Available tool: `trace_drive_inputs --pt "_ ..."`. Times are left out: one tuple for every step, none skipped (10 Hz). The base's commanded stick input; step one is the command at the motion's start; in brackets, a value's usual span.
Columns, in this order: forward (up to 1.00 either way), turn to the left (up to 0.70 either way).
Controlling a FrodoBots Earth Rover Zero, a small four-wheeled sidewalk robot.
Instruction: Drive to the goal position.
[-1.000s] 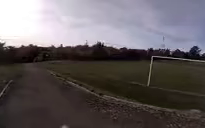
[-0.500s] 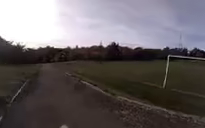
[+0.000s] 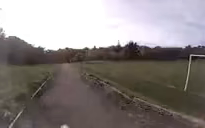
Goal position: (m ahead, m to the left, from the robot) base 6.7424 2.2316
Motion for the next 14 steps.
trace_drive_inputs --pt "0.7 0.0" --pt "0.7 0.0" --pt "0.7 0.0" --pt "0.7 0.0" --pt "0.7 0.0" --pt "0.7 0.0" --pt "0.7 0.0" --pt "0.7 0.0" --pt "0.7 0.03" --pt "0.7 0.1" --pt "0.7 0.25" --pt "0.7 0.35" --pt "0.7 0.35" --pt "0.7 0.35"
